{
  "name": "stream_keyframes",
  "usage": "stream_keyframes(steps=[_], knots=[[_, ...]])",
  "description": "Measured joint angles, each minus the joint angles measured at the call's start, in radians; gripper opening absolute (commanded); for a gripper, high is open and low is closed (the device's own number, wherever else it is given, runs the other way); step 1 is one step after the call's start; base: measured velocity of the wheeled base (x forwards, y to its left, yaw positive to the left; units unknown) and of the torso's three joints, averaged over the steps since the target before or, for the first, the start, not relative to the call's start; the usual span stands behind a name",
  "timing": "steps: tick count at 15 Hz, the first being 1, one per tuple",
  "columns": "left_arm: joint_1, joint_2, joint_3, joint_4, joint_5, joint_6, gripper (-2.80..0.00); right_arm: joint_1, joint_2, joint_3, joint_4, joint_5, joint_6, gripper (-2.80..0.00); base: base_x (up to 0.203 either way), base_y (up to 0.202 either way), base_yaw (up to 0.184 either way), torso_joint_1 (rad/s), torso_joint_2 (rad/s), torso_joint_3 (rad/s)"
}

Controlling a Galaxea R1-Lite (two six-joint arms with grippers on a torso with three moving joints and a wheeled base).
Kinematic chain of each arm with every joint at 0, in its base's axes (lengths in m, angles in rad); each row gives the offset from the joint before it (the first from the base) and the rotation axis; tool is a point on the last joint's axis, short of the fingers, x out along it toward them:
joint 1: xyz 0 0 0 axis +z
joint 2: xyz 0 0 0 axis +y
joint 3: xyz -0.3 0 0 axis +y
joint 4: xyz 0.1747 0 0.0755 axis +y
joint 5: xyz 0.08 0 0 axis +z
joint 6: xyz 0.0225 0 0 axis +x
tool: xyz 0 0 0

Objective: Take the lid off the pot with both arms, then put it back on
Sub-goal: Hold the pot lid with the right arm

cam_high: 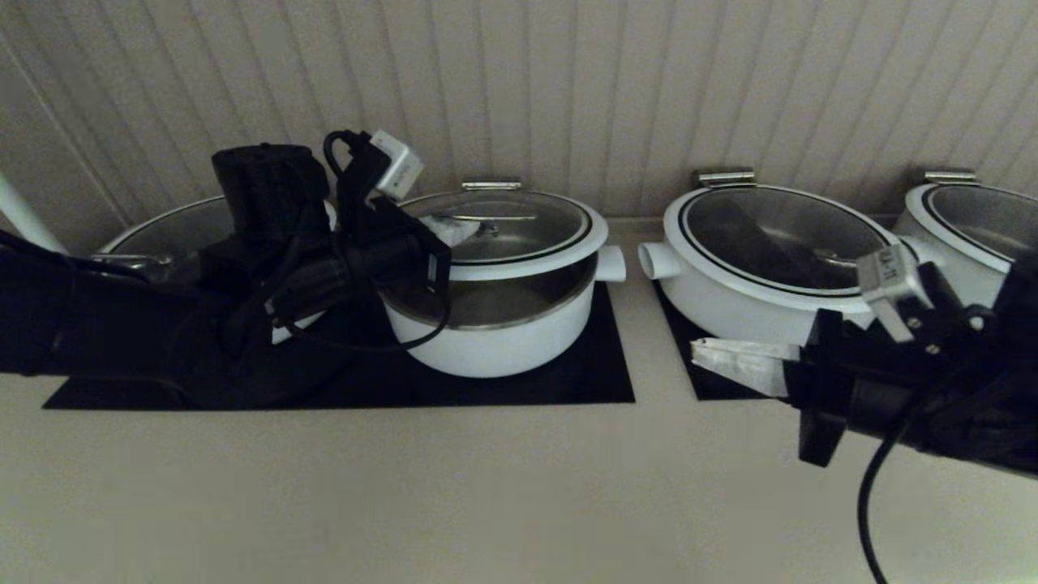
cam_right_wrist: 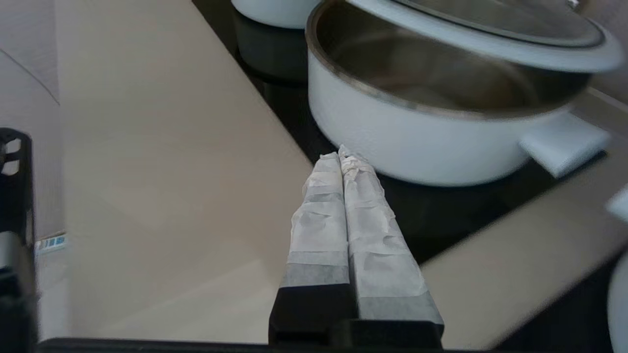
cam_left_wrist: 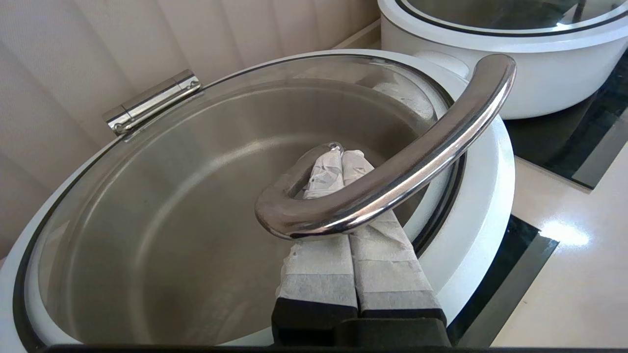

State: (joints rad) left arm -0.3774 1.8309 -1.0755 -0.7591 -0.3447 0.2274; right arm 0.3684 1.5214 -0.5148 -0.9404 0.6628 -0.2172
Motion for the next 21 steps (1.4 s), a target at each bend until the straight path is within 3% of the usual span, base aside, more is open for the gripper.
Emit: stream_keyframes(steps=[4, 9, 15, 21], knots=[[0.000, 0.000, 0.000, 0.000, 0.001, 0.000, -2.80, 0.035, 0.131, -0.112, -0.013, 0.002, 0.001, -2.80, 0.000, 0.000, 0.000, 0.000, 0.00, 0.000], [0.000, -0.002, 0.000, 0.000, 0.001, -0.001, -2.80, 0.064, 0.328, -0.252, -0.157, -0.003, 0.020, -2.80, 0.000, 0.000, 0.000, 0.000, 0.00, 0.000], [0.000, -0.005, 0.000, 0.000, 0.002, -0.002, -2.80, 0.073, 0.483, -0.415, -0.167, -0.012, 0.029, -2.80, 0.000, 0.000, 0.000, 0.000, 0.00, 0.000], [0.000, -0.012, -0.001, 0.001, 0.002, 0.000, -2.80, 0.073, 0.593, -0.576, -0.167, -0.073, 0.063, -2.80, 0.000, 0.000, 0.000, 0.000, 0.00, 0.000]])
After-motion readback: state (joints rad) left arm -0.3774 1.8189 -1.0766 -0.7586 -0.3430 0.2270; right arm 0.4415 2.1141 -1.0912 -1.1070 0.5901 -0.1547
